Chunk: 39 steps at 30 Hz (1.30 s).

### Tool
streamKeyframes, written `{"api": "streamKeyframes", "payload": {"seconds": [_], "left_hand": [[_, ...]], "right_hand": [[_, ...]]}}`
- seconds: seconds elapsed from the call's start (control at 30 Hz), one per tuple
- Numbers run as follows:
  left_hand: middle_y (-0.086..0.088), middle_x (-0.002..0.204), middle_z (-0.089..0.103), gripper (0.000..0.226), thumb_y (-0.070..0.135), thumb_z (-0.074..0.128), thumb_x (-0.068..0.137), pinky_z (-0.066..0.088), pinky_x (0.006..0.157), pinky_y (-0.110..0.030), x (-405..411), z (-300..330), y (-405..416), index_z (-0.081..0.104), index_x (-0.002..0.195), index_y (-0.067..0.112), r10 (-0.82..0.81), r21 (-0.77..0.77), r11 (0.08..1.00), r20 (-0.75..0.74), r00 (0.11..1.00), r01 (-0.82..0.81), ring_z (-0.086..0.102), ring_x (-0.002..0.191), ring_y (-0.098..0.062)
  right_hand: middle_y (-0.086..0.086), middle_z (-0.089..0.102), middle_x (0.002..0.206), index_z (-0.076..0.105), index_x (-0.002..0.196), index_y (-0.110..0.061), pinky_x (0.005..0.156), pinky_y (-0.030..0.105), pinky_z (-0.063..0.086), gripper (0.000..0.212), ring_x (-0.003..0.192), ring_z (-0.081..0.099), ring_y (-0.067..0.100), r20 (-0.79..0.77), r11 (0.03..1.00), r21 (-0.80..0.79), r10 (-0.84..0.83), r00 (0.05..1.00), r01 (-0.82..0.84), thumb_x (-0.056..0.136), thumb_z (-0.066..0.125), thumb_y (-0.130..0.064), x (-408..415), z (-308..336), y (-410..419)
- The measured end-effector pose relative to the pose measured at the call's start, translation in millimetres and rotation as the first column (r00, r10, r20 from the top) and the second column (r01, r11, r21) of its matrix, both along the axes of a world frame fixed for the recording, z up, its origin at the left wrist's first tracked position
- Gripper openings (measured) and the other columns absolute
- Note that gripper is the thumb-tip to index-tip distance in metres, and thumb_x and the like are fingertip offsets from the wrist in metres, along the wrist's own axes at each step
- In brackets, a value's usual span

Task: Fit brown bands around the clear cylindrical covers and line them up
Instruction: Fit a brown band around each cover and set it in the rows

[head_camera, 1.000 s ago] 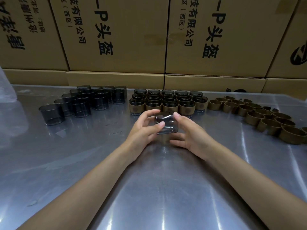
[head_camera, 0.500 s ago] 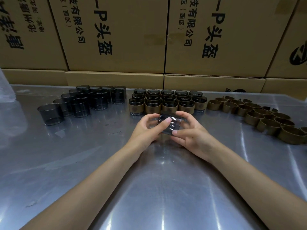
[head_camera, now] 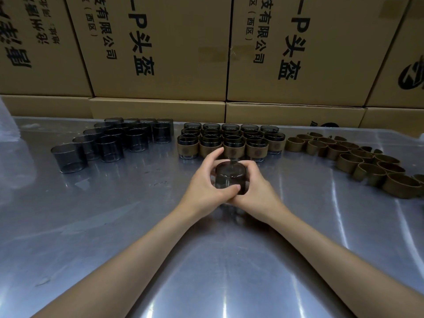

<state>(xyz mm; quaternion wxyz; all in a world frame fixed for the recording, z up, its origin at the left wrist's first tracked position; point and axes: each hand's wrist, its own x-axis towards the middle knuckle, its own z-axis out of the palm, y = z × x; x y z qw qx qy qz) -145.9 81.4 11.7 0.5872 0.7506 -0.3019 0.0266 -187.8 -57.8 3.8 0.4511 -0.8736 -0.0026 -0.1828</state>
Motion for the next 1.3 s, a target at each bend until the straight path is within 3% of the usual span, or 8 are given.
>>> {"api": "streamKeyframes", "payload": {"seconds": [0.17,0.3,0.4,0.47,0.7,0.87,1.03,1.3], "left_hand": [[0.005,0.129,0.055,0.076,0.004,0.072,0.082,0.045,0.088,-0.009,0.9,0.4,-1.7,0.034,0.145,0.025,-0.077,0.037,0.996,-0.079,0.994,0.08,0.056,0.109,0.0],[0.0,0.134,0.054,0.052,0.026,0.062,0.092,0.046,0.096,-0.015,3.0,5.5,-0.7,0.041,0.139,0.026,-0.092,-0.164,0.985,-0.248,0.964,0.052,0.055,0.118,-0.007],[-0.001,0.133,0.056,0.04,0.041,0.061,0.083,0.038,0.11,-0.044,8.3,6.5,1.8,0.05,0.122,0.033,-0.031,-0.241,0.969,-0.343,0.939,-0.056,0.054,0.119,-0.017],[0.001,0.129,0.058,0.032,0.044,0.062,0.082,0.036,0.111,-0.047,9.1,6.6,2.4,0.054,0.112,0.037,-0.016,-0.253,0.964,-0.358,0.934,-0.08,0.055,0.115,-0.017],[0.008,0.118,0.065,0.04,0.052,0.055,0.073,0.041,0.107,-0.043,12.9,2.2,1.9,0.059,0.11,0.036,-0.016,-0.245,0.967,-0.344,0.939,-0.073,0.058,0.114,-0.016],[0.008,0.116,0.067,0.024,0.041,0.054,0.093,0.04,0.108,-0.045,17.8,-1.3,2.5,0.06,0.114,0.031,-0.004,-0.256,0.962,-0.353,0.936,-0.092,0.058,0.115,-0.016],[0.006,0.115,0.068,0.024,0.037,0.052,0.093,0.038,0.11,-0.048,18.6,-1.1,2.4,0.062,0.114,0.029,-0.004,-0.27,0.958,-0.363,0.932,-0.101,0.058,0.117,-0.018],[0.003,0.109,0.07,0.019,0.028,0.05,0.097,0.037,0.11,-0.05,22.7,-3.9,3.1,0.064,0.11,0.026,-0.019,-0.299,0.949,-0.376,0.926,-0.102,0.058,0.118,-0.022]], "right_hand": [[-0.008,0.058,0.111,0.032,0.131,-0.029,0.081,0.034,0.051,0.078,0.106,0.059,0.018,-0.045,0.983,-0.178,-0.061,0.997,0.052,0.07,0.079,-0.04,-0.8,1.2,2.2],[-0.005,0.036,0.139,0.019,0.144,-0.033,0.106,0.03,0.029,0.099,0.134,0.025,0.012,-0.067,0.993,-0.086,0.076,0.995,-0.082,0.068,0.084,-0.035,-2.5,4.0,-4.8],[-0.007,0.034,0.138,0.025,0.135,-0.041,0.104,0.031,0.023,0.083,0.135,0.021,0.012,-0.053,0.982,0.135,0.138,0.989,-0.13,0.066,0.069,-0.029,-2.5,10.2,-11.4],[-0.006,0.041,0.135,0.035,0.13,-0.036,0.104,0.032,0.026,0.069,0.133,0.026,0.014,0.001,0.96,0.278,0.028,1.0,-0.027,0.066,0.058,-0.026,0.8,11.7,-20.4],[0.008,0.039,0.143,0.052,0.13,-0.015,0.104,0.038,0.032,0.037,0.134,0.032,0.026,-0.052,0.776,-0.034,-0.631,0.774,0.63,0.093,0.055,-0.019,14.6,6.6,-91.6],[0.012,0.023,0.153,0.048,0.136,-0.009,0.103,0.045,0.037,0.044,0.135,0.03,0.032,-0.097,0.635,-0.275,-0.765,0.636,0.722,0.094,0.054,-0.022,22.4,12.0,-125.7],[0.016,0.016,0.154,0.04,0.138,-0.01,0.097,0.05,0.044,0.049,0.119,0.049,0.038,-0.094,0.583,-0.274,-0.808,0.582,0.765,0.094,0.057,-0.022,23.6,13.8,-151.9],[0.025,0.04,0.137,0.035,0.135,0.0,0.097,0.051,0.039,0.051,0.122,0.044,0.044,-0.024,0.469,-0.398,-0.865,0.502,0.788,0.093,0.058,-0.019,27.1,9.5,-161.5]]}}
